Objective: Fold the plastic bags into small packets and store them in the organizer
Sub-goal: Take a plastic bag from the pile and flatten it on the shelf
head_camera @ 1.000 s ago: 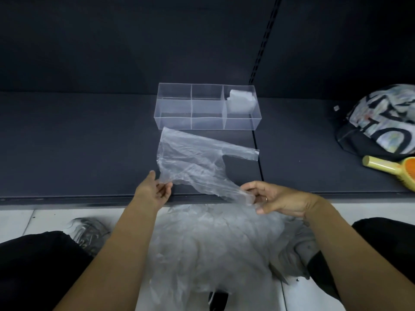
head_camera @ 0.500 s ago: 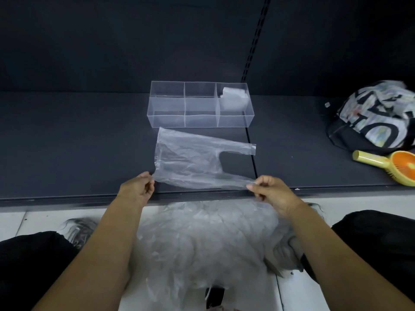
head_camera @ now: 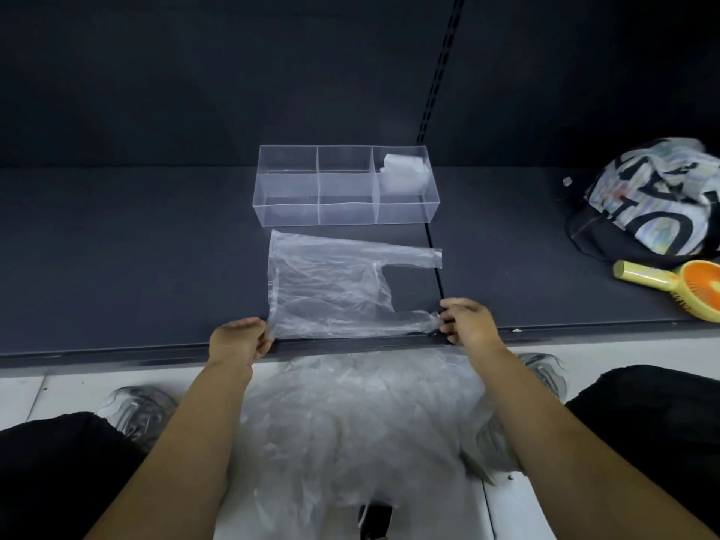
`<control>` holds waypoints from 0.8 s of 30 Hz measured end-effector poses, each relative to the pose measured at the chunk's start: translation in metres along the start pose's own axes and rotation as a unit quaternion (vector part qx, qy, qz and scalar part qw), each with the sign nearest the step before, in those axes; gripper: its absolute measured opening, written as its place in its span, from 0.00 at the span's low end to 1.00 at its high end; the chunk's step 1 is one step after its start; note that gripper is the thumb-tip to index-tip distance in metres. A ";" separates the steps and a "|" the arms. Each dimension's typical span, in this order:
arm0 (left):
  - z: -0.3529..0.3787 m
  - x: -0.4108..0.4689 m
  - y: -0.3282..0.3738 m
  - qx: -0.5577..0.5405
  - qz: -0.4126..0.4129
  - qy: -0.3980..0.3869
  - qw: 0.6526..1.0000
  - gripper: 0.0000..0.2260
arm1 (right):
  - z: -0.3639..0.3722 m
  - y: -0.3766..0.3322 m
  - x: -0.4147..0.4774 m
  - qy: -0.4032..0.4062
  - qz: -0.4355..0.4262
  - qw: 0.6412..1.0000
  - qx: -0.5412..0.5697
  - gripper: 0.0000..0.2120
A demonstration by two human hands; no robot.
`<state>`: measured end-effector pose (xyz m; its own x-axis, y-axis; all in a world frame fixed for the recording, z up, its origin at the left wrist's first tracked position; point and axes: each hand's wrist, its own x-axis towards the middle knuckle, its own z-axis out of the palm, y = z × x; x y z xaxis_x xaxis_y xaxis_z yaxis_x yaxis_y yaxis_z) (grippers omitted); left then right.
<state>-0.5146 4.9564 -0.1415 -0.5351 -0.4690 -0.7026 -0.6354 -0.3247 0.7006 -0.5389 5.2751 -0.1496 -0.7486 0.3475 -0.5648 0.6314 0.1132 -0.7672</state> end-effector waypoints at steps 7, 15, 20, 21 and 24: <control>-0.005 0.001 -0.004 -0.004 0.013 -0.010 1.000 0.05 | -0.017 -0.003 -0.002 -0.104 -0.064 0.986 -0.115 0.03; -0.007 0.009 -0.012 0.018 0.024 0.000 1.000 0.10 | -0.014 -0.004 -0.005 -0.092 -0.108 0.971 -0.191 0.05; -0.008 0.012 -0.016 0.006 0.022 0.022 0.999 0.10 | -0.009 -0.010 -0.004 -0.005 0.043 0.991 0.127 0.08; -0.008 0.012 -0.017 0.001 0.018 0.024 1.000 0.11 | -0.009 -0.011 -0.004 0.000 0.076 0.976 0.205 0.08; -0.006 0.007 -0.015 0.011 0.001 0.010 1.000 0.10 | -0.014 -0.008 -0.005 0.005 0.104 0.956 0.275 0.06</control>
<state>-0.5058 4.9531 -0.1562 -0.5249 -0.4868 -0.6982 -0.6462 -0.3060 0.6991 -0.5372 5.2856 -0.1360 -0.6140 0.3192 -0.7219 0.5623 -0.4650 -0.6838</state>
